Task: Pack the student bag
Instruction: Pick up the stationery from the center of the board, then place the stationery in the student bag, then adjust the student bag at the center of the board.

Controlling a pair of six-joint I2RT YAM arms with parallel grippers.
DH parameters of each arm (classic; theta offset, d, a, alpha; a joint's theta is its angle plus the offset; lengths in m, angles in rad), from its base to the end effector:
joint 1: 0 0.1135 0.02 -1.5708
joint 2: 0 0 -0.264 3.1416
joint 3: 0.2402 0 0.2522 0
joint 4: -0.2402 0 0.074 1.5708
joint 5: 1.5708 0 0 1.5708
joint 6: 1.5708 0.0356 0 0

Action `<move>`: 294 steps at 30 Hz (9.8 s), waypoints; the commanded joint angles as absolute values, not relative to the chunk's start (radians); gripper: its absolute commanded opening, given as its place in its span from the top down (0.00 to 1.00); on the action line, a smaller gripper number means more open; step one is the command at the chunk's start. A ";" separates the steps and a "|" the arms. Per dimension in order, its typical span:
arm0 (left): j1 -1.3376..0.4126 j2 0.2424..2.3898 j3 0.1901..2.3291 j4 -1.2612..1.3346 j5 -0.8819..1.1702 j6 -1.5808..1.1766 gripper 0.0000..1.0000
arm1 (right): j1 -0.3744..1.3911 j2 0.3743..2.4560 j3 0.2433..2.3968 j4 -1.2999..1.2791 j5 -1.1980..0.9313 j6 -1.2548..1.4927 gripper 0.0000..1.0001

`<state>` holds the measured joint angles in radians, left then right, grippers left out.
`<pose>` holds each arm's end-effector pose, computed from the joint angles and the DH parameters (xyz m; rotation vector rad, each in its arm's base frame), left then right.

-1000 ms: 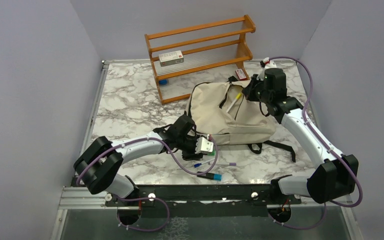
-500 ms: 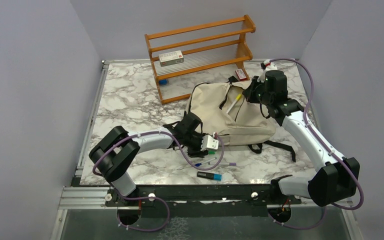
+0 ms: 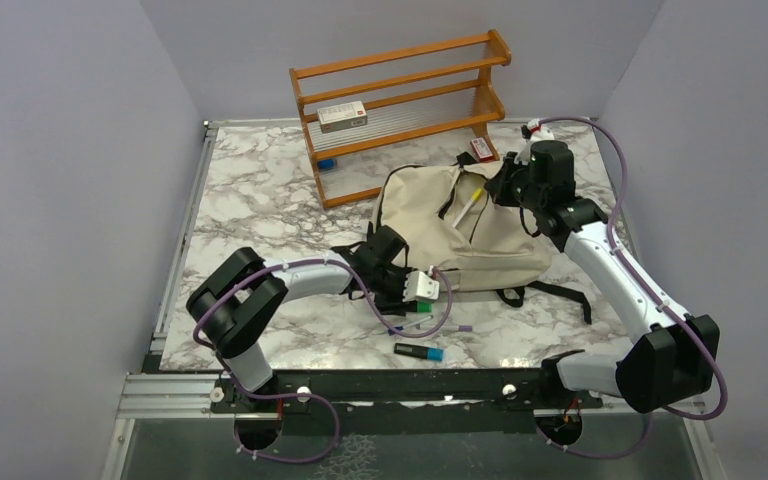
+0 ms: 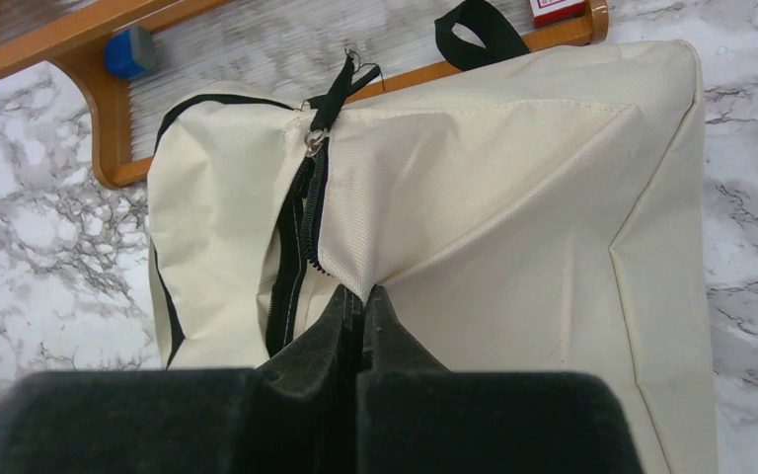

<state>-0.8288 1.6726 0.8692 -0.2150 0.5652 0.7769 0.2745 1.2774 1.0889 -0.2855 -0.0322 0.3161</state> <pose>0.1986 -0.2448 0.1529 1.9485 1.5945 -0.7469 0.2817 0.0805 0.3292 0.0227 2.0683 0.3996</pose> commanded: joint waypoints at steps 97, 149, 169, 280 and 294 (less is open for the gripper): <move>-0.772 1.997 1.899 -0.454 0.273 -0.446 0.55 | 0.267 1.206 1.093 -0.070 -0.167 0.421 0.99; -0.719 1.907 1.584 -0.290 0.150 -0.363 0.81 | 0.267 1.269 1.080 -0.097 -0.311 0.382 0.99; -0.702 2.124 2.300 -0.626 0.194 -0.301 1.00 | 0.267 1.301 1.074 -0.074 -0.153 0.389 0.99; -0.698 2.028 1.701 -0.227 0.261 -0.373 0.89 | 0.267 1.269 1.004 0.037 -0.371 0.462 0.99; -0.694 1.854 1.681 -0.223 0.275 -0.356 0.85 | 0.267 1.258 0.978 0.021 -0.283 0.455 0.99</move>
